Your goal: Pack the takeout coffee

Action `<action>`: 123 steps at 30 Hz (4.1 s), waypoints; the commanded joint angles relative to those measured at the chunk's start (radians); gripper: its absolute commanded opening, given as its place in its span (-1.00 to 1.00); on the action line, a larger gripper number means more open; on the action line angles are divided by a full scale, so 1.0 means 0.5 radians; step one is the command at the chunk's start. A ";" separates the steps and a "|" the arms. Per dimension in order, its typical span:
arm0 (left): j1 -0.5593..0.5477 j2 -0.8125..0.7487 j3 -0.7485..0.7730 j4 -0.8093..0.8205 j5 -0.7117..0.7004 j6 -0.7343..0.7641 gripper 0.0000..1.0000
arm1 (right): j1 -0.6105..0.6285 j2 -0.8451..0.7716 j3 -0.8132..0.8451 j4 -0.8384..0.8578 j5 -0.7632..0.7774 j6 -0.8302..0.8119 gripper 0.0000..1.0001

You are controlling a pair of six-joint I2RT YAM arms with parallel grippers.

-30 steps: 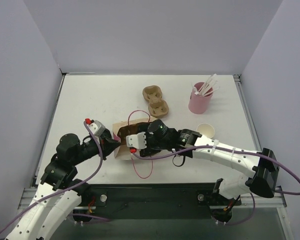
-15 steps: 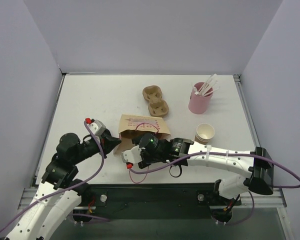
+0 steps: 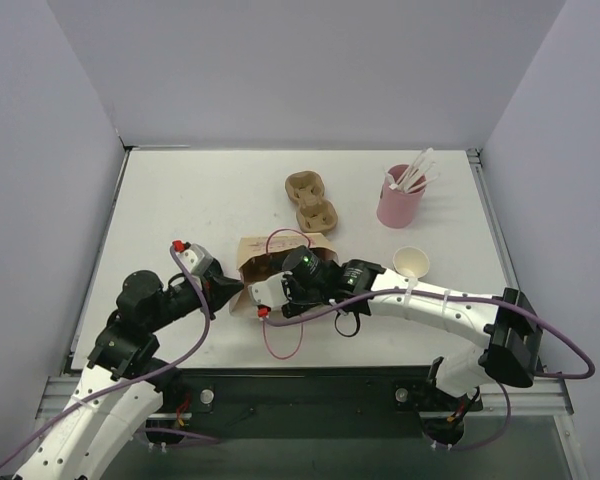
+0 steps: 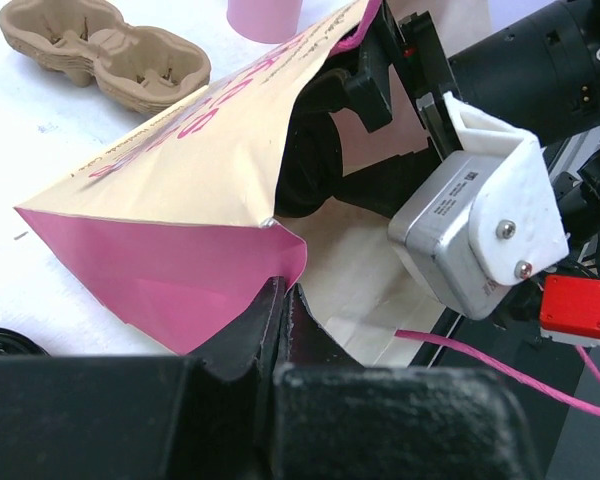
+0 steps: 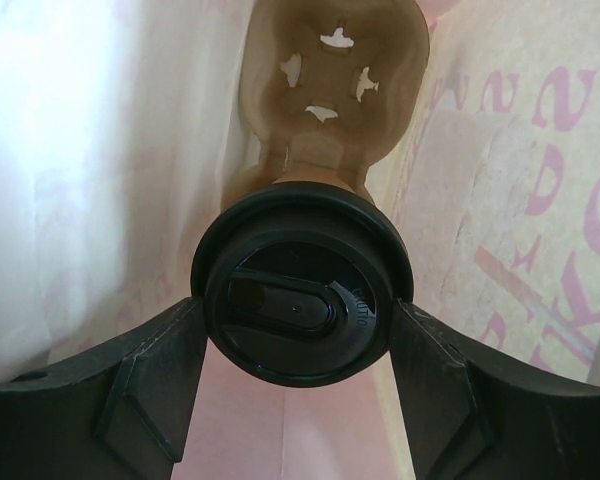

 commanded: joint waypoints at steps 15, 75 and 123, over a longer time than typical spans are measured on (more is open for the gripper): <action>0.008 -0.032 0.019 0.135 0.057 -0.041 -1.00 | -0.134 0.161 0.209 -0.047 -0.086 -0.243 -0.11; 0.005 -0.188 0.194 -0.318 -0.734 -0.592 0.04 | -0.033 0.099 0.314 -0.253 0.122 -0.004 -0.16; -0.075 -0.256 -0.024 -0.086 -0.505 -0.985 0.21 | 0.004 0.124 0.292 -0.197 0.205 0.291 -0.16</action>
